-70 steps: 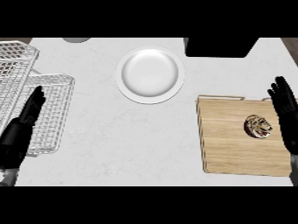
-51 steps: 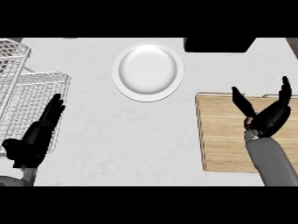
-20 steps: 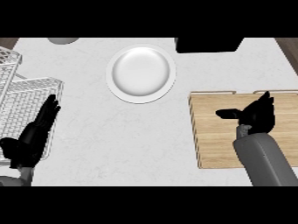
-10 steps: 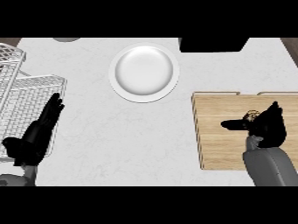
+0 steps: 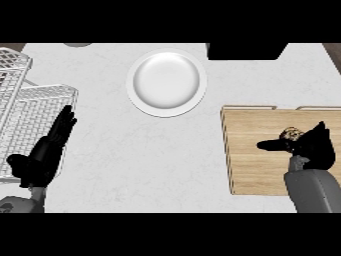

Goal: Pick the cupcake from the tray and place it in the plate

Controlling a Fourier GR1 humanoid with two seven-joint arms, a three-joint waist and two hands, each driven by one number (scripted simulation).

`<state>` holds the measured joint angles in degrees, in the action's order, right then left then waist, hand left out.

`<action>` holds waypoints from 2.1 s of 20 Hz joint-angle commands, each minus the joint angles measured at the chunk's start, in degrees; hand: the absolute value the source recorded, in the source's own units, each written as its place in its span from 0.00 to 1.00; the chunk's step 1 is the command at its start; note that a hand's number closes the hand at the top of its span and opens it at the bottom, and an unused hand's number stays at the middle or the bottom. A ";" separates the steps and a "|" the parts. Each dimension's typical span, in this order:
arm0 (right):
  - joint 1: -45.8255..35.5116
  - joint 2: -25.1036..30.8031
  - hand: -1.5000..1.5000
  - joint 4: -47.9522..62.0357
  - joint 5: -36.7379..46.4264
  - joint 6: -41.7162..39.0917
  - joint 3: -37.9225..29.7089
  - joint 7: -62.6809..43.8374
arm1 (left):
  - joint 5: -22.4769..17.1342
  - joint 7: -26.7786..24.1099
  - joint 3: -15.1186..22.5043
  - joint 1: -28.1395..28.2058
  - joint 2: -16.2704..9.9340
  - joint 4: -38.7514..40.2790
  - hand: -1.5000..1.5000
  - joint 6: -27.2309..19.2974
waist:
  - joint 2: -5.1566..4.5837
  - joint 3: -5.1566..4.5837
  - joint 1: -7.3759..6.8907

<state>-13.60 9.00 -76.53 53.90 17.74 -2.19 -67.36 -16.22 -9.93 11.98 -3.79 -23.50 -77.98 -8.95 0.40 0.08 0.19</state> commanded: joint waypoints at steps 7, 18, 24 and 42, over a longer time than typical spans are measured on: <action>-1.13 -1.08 1.00 6.98 -2.61 -0.57 -3.00 3.68 | 3.53 0.61 -2.31 -0.11 1.83 1.60 0.50 1.11 | -0.44 -0.07 -0.35; -8.69 13.25 1.00 9.36 -11.55 -24.72 9.41 48.41 | 3.42 1.39 -1.43 -3.16 2.16 0.53 0.50 2.75 | -2.00 0.35 -5.04; -13.80 22.15 1.00 16.15 -14.18 -20.68 5.76 74.91 | 3.20 2.28 -2.06 -2.62 1.45 1.42 0.50 3.15 | -1.64 0.25 -3.41; -35.33 19.81 1.00 30.72 -18.55 -16.61 -2.90 92.53 | 4.74 2.65 -4.94 -0.48 2.47 2.27 0.50 5.02 | -0.61 -0.07 -1.10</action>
<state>-44.04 29.25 -48.54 35.99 2.21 -4.00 23.93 -12.15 -8.01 8.16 -4.63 -20.22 -77.76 -4.93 0.05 0.32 -0.85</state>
